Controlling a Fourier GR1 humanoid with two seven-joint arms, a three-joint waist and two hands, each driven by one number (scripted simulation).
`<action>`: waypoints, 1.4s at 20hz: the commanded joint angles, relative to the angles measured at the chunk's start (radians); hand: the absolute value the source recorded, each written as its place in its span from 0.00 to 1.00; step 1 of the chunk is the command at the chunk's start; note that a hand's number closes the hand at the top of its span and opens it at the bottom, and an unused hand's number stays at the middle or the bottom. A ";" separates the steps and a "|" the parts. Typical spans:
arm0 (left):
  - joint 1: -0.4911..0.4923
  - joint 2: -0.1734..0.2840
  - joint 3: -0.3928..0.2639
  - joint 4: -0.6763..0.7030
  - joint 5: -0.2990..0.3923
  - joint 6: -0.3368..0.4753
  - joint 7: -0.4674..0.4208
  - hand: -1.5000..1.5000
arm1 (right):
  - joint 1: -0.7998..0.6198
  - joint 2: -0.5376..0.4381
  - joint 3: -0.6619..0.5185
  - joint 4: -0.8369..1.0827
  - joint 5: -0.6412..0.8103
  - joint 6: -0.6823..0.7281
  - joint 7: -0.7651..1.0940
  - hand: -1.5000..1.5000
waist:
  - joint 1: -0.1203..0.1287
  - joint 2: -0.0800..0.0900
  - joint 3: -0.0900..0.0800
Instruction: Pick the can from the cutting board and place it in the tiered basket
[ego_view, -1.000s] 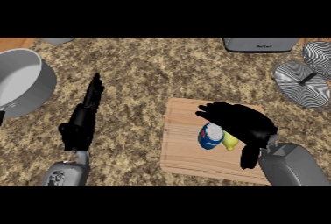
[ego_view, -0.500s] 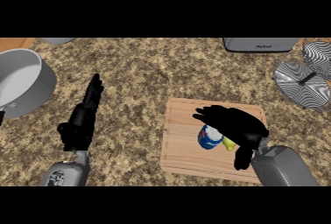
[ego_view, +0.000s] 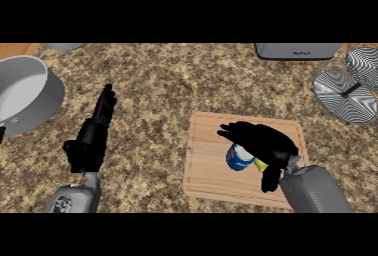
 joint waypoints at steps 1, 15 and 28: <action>-0.059 -0.034 -0.015 0.071 -0.048 0.041 -0.007 0.50 | 0.063 0.017 0.000 -0.072 -0.009 0.006 0.007 0.00 | -0.006 0.000 0.000; 0.051 -0.018 -0.030 -0.055 -0.043 0.004 -0.001 0.50 | 0.042 0.067 0.020 0.160 0.139 -0.447 -0.115 1.00 | 0.001 0.000 0.000; 0.055 -0.005 -0.005 -0.040 -0.010 -0.016 -0.015 0.50 | -0.056 0.009 -0.337 0.190 0.323 -0.270 0.691 1.00 | 0.001 -0.002 -0.001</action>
